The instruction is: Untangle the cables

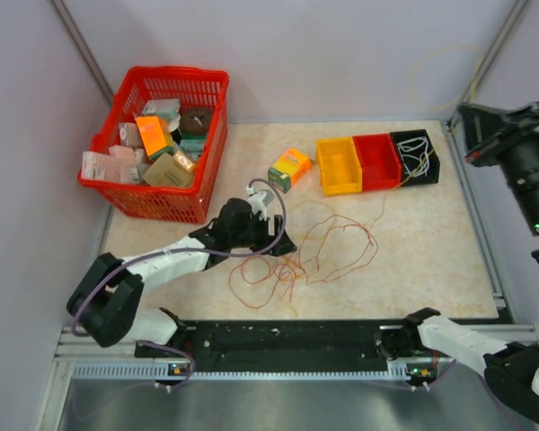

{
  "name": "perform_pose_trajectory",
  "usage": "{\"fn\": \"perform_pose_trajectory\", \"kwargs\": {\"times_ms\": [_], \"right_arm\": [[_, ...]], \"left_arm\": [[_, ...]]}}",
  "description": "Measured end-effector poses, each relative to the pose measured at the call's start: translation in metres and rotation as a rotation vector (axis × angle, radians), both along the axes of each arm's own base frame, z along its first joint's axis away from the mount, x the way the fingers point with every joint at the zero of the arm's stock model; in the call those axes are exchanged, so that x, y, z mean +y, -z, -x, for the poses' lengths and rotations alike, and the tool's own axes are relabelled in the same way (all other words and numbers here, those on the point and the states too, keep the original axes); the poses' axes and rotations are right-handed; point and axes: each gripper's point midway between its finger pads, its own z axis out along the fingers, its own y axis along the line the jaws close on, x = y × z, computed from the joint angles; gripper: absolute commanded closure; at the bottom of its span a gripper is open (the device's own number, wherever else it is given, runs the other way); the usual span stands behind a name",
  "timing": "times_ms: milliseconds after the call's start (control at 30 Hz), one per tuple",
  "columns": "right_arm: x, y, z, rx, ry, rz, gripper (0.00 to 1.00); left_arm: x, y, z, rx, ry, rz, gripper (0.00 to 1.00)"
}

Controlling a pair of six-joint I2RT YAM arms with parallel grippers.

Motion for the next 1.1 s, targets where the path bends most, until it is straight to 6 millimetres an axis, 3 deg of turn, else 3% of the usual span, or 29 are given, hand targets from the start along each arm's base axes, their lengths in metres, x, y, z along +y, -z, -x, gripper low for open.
{"fn": "perform_pose_trajectory", "kwargs": {"times_ms": [67,167,267,300,367,433,500,733,933,1033,1067,1100], "right_arm": [[0.019,0.028,-0.014,0.07,-0.064,0.028,1.0],[0.046,0.067,-0.026,0.167,-0.179,0.064,1.0],[0.068,0.095,-0.029,0.244,-0.28,0.073,1.0],[0.073,0.099,-0.027,0.256,-0.31,0.071,1.0],[0.079,0.098,-0.021,0.257,-0.356,0.053,1.0],[0.081,0.092,-0.012,0.238,-0.387,0.037,1.0],[0.083,0.083,-0.001,0.215,-0.418,0.025,1.0],[0.081,0.036,0.032,0.08,-0.489,-0.016,1.0],[0.079,0.02,0.038,0.032,-0.493,-0.025,1.0],[0.077,0.018,0.035,0.025,-0.476,-0.026,1.0],[0.075,0.018,0.033,0.024,-0.461,-0.025,1.0],[0.071,0.017,0.03,0.021,-0.432,-0.025,1.0]], "left_arm": [[-0.003,-0.023,0.004,-0.065,0.05,0.032,0.13],[-0.017,-0.077,0.016,-0.213,0.15,0.109,0.14],[-0.038,-0.136,0.036,-0.377,0.251,0.2,0.44],[-0.046,-0.155,0.045,-0.431,0.284,0.231,0.48],[-0.06,-0.183,0.06,-0.529,0.343,0.285,0.44],[-0.072,-0.193,0.07,-0.575,0.382,0.311,0.29],[-0.087,-0.192,0.069,-0.584,0.403,0.303,0.21],[-0.128,-0.166,0.045,-0.514,0.443,0.237,0.23],[-0.14,-0.134,0.071,-0.409,0.527,0.247,0.65],[-0.136,-0.112,0.082,-0.364,0.533,0.222,0.78],[-0.132,-0.103,0.083,-0.353,0.526,0.204,0.93],[-0.126,-0.094,0.083,-0.343,0.512,0.18,1.0]]}}
